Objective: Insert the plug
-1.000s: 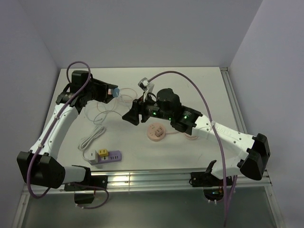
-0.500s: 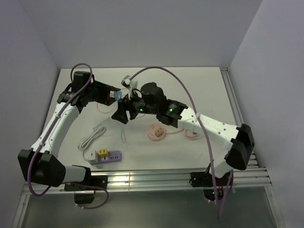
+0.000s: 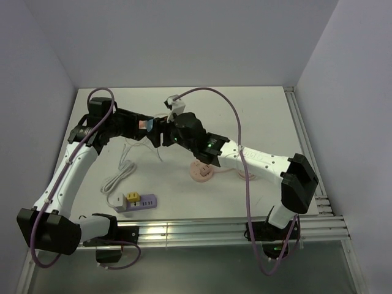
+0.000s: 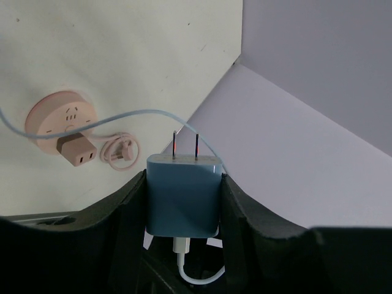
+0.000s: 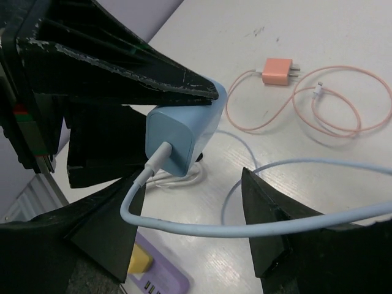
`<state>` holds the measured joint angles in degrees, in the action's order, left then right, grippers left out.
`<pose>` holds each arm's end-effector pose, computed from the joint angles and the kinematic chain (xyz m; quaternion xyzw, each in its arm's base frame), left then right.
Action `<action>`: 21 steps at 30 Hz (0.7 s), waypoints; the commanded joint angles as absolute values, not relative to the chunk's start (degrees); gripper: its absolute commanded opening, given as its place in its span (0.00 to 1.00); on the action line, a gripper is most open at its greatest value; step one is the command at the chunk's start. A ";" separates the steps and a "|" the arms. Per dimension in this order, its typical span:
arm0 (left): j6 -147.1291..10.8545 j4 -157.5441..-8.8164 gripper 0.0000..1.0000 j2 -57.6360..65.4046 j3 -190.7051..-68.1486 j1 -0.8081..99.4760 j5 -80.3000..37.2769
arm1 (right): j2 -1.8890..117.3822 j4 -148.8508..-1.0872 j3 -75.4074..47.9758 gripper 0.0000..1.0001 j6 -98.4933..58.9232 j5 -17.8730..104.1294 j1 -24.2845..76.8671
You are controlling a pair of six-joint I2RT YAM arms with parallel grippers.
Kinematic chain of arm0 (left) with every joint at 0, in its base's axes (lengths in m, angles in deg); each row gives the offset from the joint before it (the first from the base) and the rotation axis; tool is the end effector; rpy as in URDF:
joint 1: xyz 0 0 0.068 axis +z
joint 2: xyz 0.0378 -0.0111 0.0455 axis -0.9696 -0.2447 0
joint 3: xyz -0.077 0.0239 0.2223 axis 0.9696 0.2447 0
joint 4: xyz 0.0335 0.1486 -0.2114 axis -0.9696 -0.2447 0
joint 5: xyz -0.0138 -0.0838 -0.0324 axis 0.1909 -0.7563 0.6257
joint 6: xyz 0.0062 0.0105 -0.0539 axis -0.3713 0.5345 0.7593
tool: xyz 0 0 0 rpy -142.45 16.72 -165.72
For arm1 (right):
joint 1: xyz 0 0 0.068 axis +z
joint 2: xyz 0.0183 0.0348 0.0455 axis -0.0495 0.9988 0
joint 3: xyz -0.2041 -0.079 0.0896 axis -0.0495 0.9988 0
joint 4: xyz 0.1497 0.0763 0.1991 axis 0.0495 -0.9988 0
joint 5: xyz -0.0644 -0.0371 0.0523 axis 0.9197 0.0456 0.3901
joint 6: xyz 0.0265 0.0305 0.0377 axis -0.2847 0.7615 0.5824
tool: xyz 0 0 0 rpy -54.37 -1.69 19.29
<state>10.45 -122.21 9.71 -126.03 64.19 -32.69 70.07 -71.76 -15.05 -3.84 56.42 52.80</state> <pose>0.2644 -0.0672 0.3151 -0.5025 0.7322 -0.4325 0.1561 0.2247 0.3220 0.3013 -0.1933 0.7626 0.3593 0.5020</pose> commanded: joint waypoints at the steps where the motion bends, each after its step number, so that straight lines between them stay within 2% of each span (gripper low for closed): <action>1: 12.39 -120.88 0.00 11.09 -124.94 63.79 -34.43 | 65.79 -61.73 -12.18 0.70 -1.64 60.78 53.41; 4: 12.65 -120.44 0.00 11.70 -124.58 63.62 -34.00 | 65.61 -61.02 -11.91 0.69 -0.23 63.07 53.41; 10: 13.01 -119.47 0.00 11.88 -124.05 63.44 -34.43 | 64.73 -55.57 -9.89 0.66 0.47 59.65 53.41; 14: 13.27 -118.95 0.00 12.14 -123.70 62.91 -33.99 | 67.89 -61.36 -15.76 0.64 1.18 60.35 53.33; 21: 14.15 -117.72 0.00 12.93 -123.09 62.56 -33.47 | 70.53 -63.03 -17.44 0.55 1.96 60.52 53.41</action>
